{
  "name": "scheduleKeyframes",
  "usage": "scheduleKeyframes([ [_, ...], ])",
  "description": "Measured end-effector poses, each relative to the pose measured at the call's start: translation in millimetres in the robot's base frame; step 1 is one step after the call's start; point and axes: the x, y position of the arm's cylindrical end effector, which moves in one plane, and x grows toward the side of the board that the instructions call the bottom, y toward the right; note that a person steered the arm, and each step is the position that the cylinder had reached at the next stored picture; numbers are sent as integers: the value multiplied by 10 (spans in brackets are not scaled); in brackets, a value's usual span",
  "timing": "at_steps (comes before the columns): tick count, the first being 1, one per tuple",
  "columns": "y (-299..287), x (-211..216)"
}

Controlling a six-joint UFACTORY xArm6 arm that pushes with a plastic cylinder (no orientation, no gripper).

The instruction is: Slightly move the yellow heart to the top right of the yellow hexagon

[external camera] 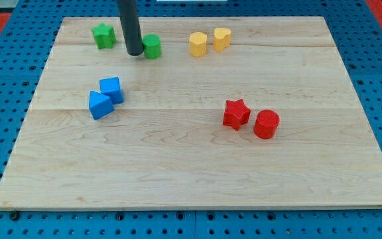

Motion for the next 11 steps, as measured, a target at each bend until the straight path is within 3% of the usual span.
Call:
scheduleKeyframes([
  [2, 307, -548],
  [5, 2154, -920],
  [6, 2153, -712],
  [7, 2153, -154],
  [11, 1879, -176],
])
